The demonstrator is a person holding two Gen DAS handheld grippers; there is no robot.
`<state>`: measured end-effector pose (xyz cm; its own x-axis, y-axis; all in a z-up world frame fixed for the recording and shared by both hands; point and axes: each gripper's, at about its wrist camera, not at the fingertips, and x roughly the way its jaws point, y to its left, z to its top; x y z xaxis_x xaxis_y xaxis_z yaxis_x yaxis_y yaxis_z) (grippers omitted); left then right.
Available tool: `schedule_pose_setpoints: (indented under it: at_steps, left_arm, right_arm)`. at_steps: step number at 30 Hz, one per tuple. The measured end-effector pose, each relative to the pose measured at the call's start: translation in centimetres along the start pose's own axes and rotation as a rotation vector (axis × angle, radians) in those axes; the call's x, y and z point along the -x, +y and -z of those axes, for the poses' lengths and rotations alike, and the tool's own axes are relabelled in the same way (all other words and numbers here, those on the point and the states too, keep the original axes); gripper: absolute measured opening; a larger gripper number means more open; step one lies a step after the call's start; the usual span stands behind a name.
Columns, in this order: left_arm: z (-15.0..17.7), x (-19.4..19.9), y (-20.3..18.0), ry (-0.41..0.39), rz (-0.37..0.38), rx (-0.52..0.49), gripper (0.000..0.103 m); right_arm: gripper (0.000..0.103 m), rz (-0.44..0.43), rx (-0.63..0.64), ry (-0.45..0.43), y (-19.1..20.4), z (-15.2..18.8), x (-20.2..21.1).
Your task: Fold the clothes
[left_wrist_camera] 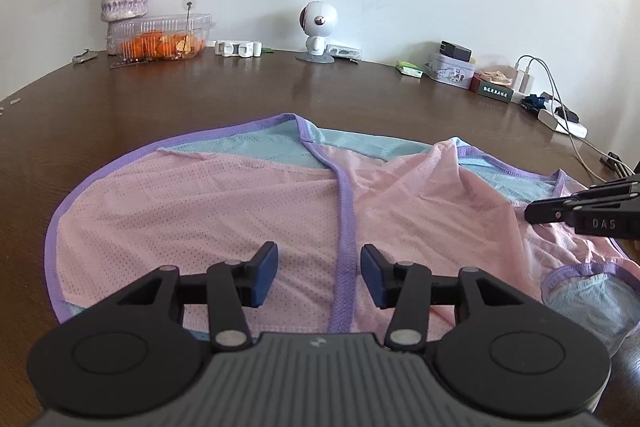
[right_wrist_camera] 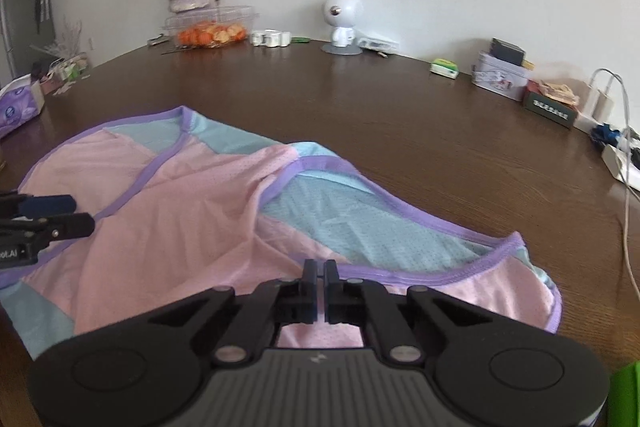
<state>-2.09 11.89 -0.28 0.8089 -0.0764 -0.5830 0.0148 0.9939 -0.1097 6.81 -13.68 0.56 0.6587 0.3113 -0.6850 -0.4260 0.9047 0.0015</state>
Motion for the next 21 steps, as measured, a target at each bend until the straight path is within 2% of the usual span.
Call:
schedule_pose_setpoints:
  at_steps: [3,6,7,8,9,10,12,15,16,17,21]
  left_arm:
    - [-0.1,-0.1,0.4,-0.002,0.021,0.016,0.054]
    - [-0.1,-0.1,0.6,-0.004,0.04,0.03,0.057]
    - [-0.1,-0.1,0.6,-0.005,0.043,0.032,0.058]
    - [-0.1,-0.1,0.7,-0.006,0.046,0.032,0.059]
    - [0.0,-0.1,0.6,-0.007,0.048,0.033,0.06]
    - [0.0,-0.1,0.6,-0.008,0.051,0.034,0.061]
    - [0.0,-0.1,0.6,-0.009,0.058,0.04,0.062]
    - [0.0,-0.1,0.8,-0.01,0.066,0.052,0.062]
    - [0.0,-0.1,0.8,-0.011,0.068,0.056,0.062]
    - [0.0,-0.1,0.8,-0.011,0.068,0.056,0.062]
    - [0.0,-0.1,0.6,-0.009,0.059,0.043,0.063]
  right_arm:
    - [0.001,0.039,-0.053,0.009,-1.6,0.5,0.7]
    - [0.007,0.01,-0.028,0.007,-2.0,0.7,1.2]
    - [0.019,-0.007,-0.011,-0.011,-1.7,0.5,1.3]
    - [0.036,-0.03,0.009,-0.024,-1.3,0.1,1.2]
    - [0.042,-0.057,0.036,-0.032,-0.9,-0.3,1.0]
    - [0.044,-0.076,0.062,-0.026,-0.4,-0.7,0.4]
    - [0.043,-0.106,0.101,-0.006,0.3,-1.1,-0.6]
    - [0.029,-0.124,0.102,0.017,0.8,-1.2,-1.7]
    - [0.014,-0.11,0.093,0.01,0.8,-1.2,-1.7]
    - [0.005,-0.101,0.075,0.008,0.7,-1.2,-1.7]
    - [0.001,-0.069,-0.008,-0.004,-0.8,-1.0,-0.6]
